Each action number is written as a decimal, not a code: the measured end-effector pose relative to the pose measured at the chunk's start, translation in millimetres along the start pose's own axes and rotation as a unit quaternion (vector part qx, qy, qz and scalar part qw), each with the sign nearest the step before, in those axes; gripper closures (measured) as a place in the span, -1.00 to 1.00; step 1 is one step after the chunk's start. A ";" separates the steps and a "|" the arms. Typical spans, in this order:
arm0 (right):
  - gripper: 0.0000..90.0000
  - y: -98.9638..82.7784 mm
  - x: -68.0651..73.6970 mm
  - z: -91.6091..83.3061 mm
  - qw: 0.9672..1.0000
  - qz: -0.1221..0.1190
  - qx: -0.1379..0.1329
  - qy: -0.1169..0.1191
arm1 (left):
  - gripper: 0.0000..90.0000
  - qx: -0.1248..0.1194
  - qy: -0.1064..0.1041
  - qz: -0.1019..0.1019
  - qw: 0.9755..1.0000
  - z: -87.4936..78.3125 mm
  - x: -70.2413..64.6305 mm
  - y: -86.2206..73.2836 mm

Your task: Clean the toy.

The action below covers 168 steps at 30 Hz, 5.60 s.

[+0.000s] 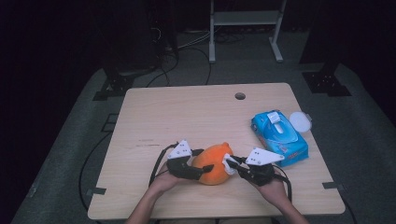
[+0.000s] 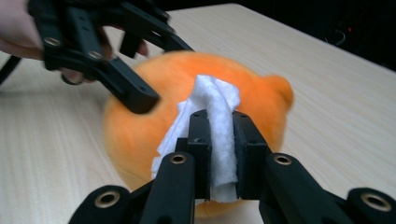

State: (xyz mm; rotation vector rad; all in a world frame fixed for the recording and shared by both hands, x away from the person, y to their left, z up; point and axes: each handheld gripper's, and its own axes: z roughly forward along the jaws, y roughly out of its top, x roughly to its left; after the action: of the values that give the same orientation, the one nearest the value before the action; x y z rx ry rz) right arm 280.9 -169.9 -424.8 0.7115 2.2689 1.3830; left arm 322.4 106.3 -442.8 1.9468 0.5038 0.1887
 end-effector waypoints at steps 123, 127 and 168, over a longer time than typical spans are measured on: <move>0.77 1.1 -27.6 -29.8 0.992 0.113 -0.051 -0.022 | -0.53 -0.024 -0.040 0.061 0.997 11.3 -33.0 21.9; 0.77 -0.1 -29.8 -27.5 0.989 0.139 -0.060 0.000 | -0.49 -0.004 -0.034 0.057 0.998 3.9 -31.1 25.5; 0.76 2.3 -15.2 -25.7 0.998 0.017 -0.035 -0.045 | -0.39 -0.007 -0.015 -0.006 1.000 12.1 -16.5 7.5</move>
State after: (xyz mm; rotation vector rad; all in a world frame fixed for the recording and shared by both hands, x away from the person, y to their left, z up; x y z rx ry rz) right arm 278.9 -196.2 -410.5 0.7771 2.1378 1.4081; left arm 313.8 86.5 -439.5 1.9306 0.4931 0.1538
